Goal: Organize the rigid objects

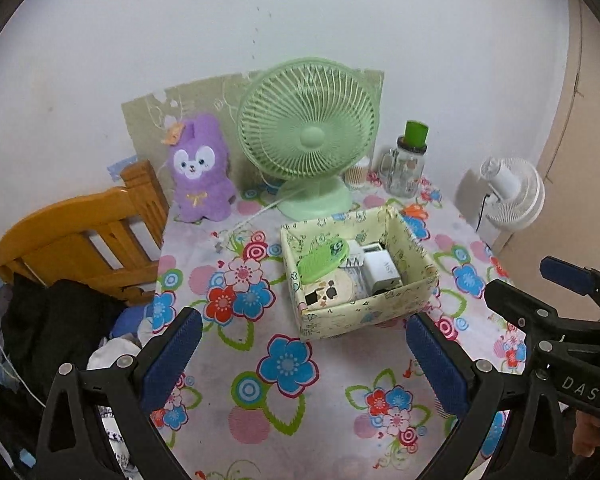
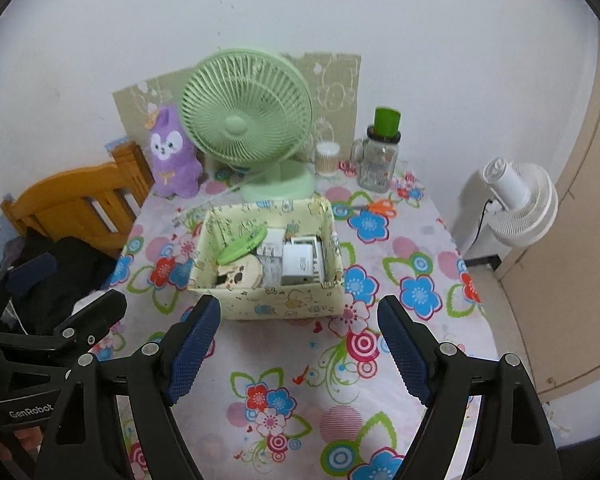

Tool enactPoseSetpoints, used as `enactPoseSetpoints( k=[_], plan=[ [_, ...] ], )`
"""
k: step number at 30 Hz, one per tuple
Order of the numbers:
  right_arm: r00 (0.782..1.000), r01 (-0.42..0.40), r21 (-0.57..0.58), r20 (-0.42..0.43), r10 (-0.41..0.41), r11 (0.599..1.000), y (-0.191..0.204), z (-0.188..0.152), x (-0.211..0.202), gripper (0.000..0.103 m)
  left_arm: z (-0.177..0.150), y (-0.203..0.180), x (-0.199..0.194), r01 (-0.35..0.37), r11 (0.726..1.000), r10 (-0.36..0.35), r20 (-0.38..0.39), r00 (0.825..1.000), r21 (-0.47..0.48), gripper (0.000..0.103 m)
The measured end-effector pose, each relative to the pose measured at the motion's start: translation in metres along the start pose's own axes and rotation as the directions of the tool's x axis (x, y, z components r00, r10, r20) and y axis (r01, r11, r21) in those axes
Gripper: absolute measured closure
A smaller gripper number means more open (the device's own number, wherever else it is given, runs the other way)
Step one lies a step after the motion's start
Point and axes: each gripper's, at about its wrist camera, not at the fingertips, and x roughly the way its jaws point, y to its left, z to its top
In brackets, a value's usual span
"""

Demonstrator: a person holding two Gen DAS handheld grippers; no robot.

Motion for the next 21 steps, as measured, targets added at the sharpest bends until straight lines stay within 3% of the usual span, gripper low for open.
enactPoseSetpoints(
  k=[7,21],
  plan=[
    [0.998,-0.011,-0.021,0.055,0.012,1.0,-0.009,-0.006,-0.034,0.02,-0.005,-0.019,-0.037,-0.052,0.999,0.052,0.039,0.998,-0.003,0.0],
    [0.998,-0.034,0.028,0.062,0.033,0.999,-0.045,-0.03,-0.075,0.02,-0.024,-0.06,-0.078,-0.085,0.996,0.087,0.057,0.995,-0.032,0.0]
  ],
)
